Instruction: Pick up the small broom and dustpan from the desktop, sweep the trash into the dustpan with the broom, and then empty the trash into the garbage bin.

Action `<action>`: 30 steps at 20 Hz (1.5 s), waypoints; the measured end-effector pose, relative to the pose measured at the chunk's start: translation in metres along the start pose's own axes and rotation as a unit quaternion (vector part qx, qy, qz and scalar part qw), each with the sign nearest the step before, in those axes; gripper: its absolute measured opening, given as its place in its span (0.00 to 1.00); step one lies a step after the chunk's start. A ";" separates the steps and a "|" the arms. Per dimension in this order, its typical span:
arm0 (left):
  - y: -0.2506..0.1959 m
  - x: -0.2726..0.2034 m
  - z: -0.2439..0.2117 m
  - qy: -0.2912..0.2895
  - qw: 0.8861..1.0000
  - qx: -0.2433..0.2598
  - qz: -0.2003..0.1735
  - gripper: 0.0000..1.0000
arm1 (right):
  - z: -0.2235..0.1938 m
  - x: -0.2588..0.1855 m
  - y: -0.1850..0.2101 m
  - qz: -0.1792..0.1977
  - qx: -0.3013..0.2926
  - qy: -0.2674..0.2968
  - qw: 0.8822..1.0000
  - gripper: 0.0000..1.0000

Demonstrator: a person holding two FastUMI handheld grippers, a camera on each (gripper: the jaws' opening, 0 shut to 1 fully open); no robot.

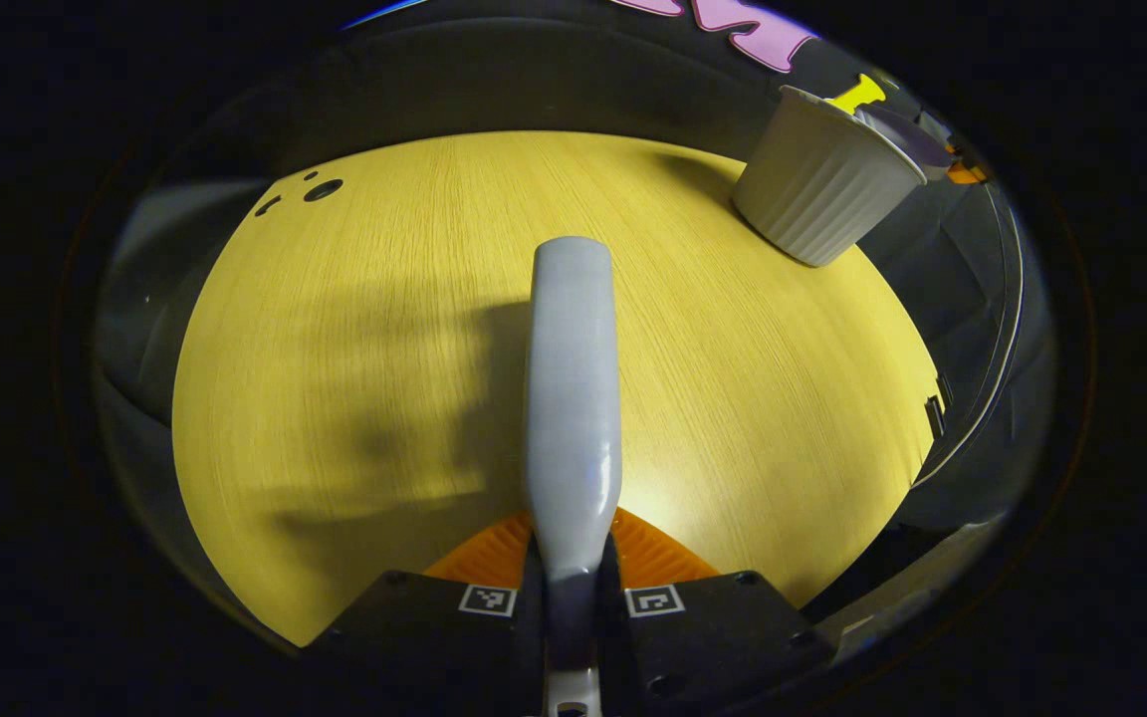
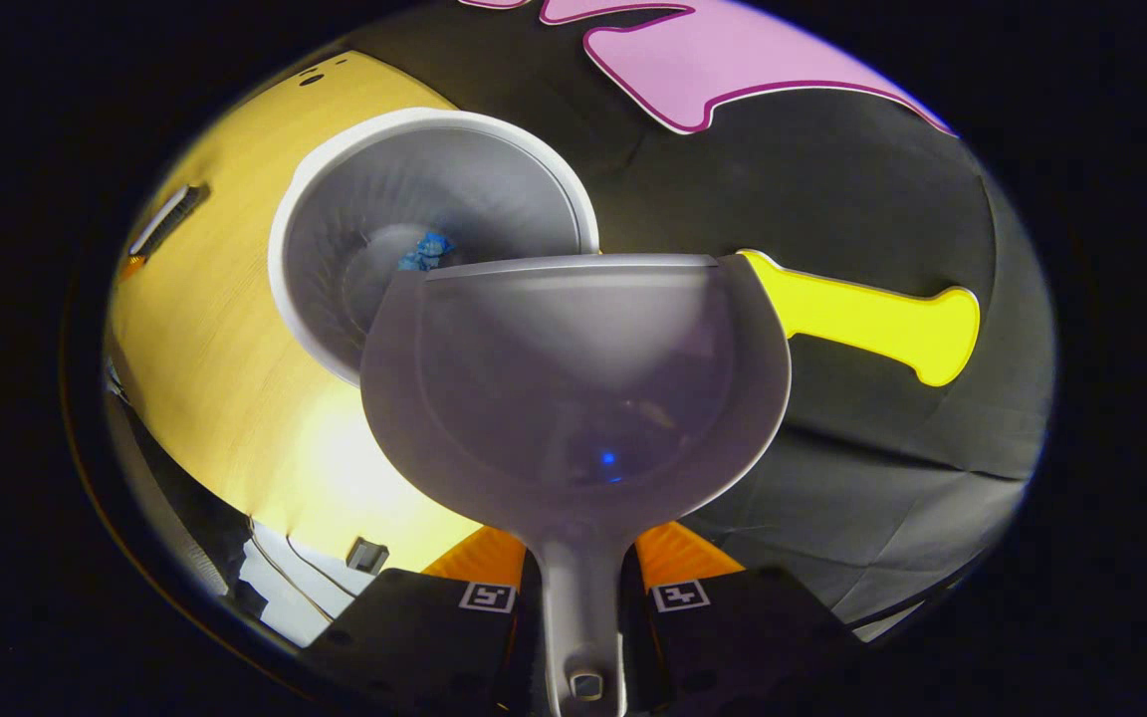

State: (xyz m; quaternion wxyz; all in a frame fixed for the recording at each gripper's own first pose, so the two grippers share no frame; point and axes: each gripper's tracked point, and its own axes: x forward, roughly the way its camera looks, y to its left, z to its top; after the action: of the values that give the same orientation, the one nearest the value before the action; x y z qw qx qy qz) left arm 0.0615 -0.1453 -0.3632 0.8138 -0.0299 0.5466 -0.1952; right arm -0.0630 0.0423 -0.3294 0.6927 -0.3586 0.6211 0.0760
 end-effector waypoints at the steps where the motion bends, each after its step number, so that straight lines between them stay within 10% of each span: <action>1: 0.000 0.000 -0.001 0.000 1.000 0.000 0.002 0.25 | 0.001 -0.001 -0.001 -0.001 0.002 -0.003 1.000 0.35; 9: -0.001 -0.004 0.003 -0.006 1.000 0.005 0.013 0.25 | 0.002 -0.018 0.004 0.034 0.124 -0.079 0.989 0.35; 17: -0.011 -0.009 0.006 -0.009 1.000 0.012 0.022 0.25 | 0.001 -0.072 0.025 0.089 0.255 -0.202 0.941 0.35; 24: -0.013 -0.010 0.008 -0.006 0.999 0.004 0.035 0.25 | -0.017 -0.119 0.119 0.157 0.296 -0.241 0.911 0.35; 30: -0.010 -0.008 0.007 -0.007 0.999 -0.005 0.044 0.25 | -0.046 -0.125 0.227 0.209 0.267 -0.219 0.915 0.35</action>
State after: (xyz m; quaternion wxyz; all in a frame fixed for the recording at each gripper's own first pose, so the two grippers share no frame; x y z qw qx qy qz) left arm 0.0625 -0.1528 -0.3504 0.8254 -0.0114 0.5424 -0.1562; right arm -0.2522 0.2233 -0.3046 0.8499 0.0037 0.5114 0.1270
